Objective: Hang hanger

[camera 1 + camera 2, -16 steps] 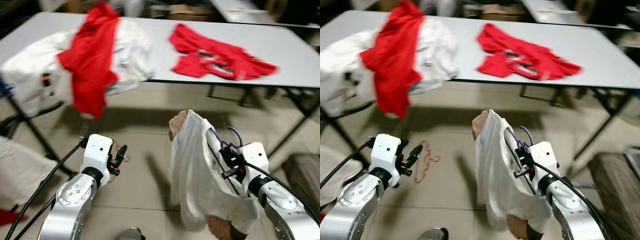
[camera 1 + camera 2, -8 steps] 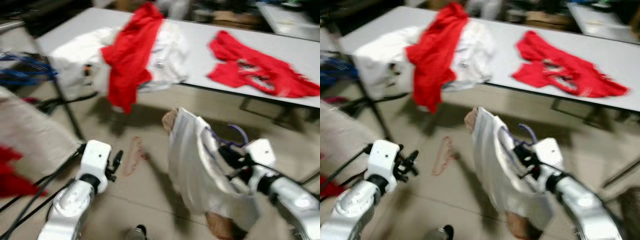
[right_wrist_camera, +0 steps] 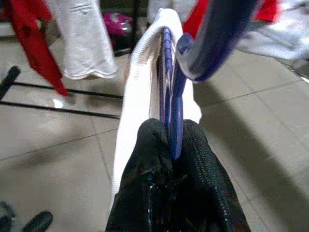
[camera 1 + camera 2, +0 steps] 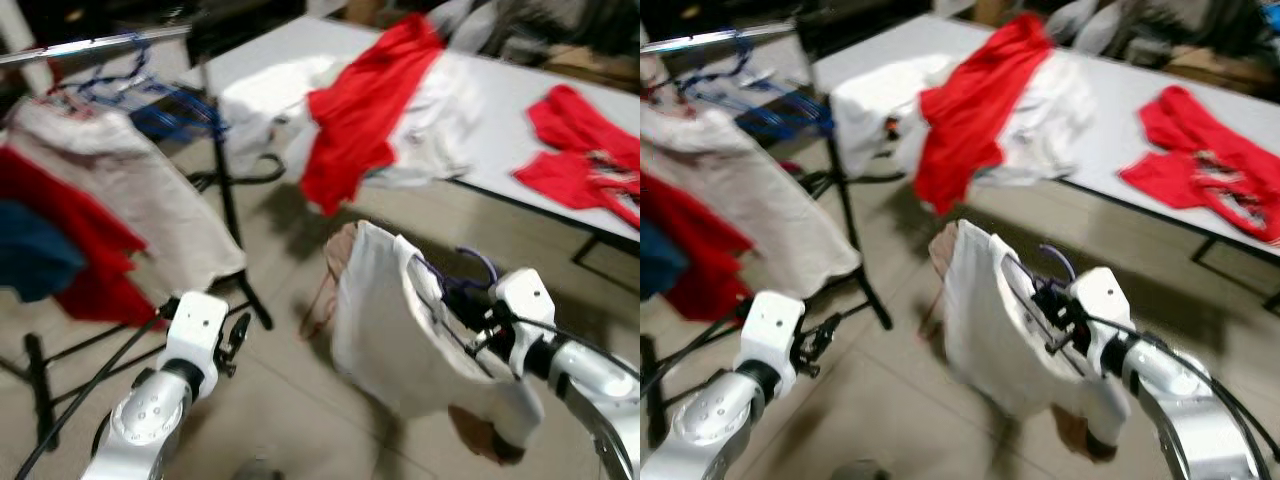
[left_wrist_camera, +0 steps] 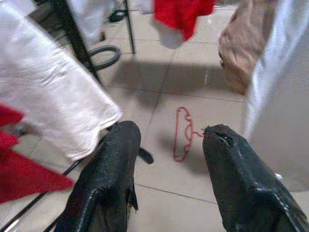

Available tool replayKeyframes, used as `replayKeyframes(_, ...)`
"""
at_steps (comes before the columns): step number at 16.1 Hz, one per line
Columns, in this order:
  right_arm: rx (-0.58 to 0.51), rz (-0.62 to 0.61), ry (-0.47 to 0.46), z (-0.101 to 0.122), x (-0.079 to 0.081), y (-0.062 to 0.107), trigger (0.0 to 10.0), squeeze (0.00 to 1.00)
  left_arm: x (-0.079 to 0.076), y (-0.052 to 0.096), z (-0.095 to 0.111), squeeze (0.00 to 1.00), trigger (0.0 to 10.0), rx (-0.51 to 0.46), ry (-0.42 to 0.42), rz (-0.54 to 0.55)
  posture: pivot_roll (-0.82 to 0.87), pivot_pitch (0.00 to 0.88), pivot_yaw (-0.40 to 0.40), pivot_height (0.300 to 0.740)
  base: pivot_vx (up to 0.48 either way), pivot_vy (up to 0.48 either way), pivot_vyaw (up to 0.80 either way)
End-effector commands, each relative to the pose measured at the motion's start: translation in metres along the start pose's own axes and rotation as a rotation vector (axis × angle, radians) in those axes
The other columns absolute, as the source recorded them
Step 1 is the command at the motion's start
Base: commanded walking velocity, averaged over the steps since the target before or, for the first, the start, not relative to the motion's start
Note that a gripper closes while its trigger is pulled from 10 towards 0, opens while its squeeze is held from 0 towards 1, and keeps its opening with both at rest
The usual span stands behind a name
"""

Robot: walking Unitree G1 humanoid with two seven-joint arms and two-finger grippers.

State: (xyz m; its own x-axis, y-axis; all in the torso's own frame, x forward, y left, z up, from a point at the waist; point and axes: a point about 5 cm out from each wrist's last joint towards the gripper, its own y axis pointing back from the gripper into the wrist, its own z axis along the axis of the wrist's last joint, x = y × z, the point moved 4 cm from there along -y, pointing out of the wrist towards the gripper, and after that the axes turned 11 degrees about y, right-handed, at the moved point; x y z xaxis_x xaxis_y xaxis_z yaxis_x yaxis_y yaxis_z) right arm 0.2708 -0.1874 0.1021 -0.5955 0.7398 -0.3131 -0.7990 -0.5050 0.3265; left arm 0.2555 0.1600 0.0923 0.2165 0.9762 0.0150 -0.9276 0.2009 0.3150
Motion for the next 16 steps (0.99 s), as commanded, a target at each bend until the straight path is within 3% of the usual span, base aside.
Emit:
replayKeyframes(1, -0.027, 0.002, 0.033, 0.008, -0.002, -0.001, 10.0, 0.0, -0.001, 0.003, -0.005, 0.0, 10.0, 0.022, -0.002, -0.006, 0.03, 0.108, -0.065, 0.74, 0.0, 0.0, 0.8)
replayKeyframes(6, -0.022, -0.073, -0.015, 0.008, 0.002, -0.004, 10.0, 0.0, 0.006, 0.007, 0.004, 0.0, 10.0, -0.03, 0.063, 0.059, 0.03, 0.151, -0.077, 0.74, 0.0, 0.0, 0.8)
replayKeyframes(9, -0.017, -0.26, -0.228, -0.003, 0.005, -0.006, 10.0, 0.0, 0.003, 0.001, 0.017, 0.0, 10.0, -0.074, 0.074, 0.052, 0.05, 0.147, -0.079, 0.74, 0.0, -0.349, 0.53)
replayKeyframes(10, -0.004, -0.261, -0.248, -0.007, 0.015, -0.008, 10.0, 0.0, 0.003, -0.002, 0.02, 0.0, 10.0, -0.081, 0.067, 0.047, 0.06, 0.139, -0.059, 0.74, 0.0, -0.375, 0.0)
replayKeyframes(12, 0.046, -0.312, -0.188, -0.018, 0.021, -0.009, 10.0, 0.0, 0.003, -0.003, 0.02, 0.0, 10.0, -0.075, 0.058, 0.03, 0.06, 0.124, -0.038, 0.74, 0.0, -0.381, 0.0)
replayKeyframes(14, 0.037, -0.348, -0.251, -0.018, 0.016, -0.007, 10.0, 0.0, 0.009, -0.005, 0.018, 0.0, 10.0, -0.066, 0.065, 0.032, 0.05, 0.108, -0.017, 0.74, 0.0, -0.381, 0.0)
replayKeyframes(16, 0.021, -0.326, -0.225, -0.013, 0.016, -0.008, 10.0, 0.0, 0.011, -0.006, 0.018, 0.0, 10.0, -0.066, 0.065, 0.031, 0.05, 0.102, -0.016, 0.74, 0.0, -0.379, 0.0)
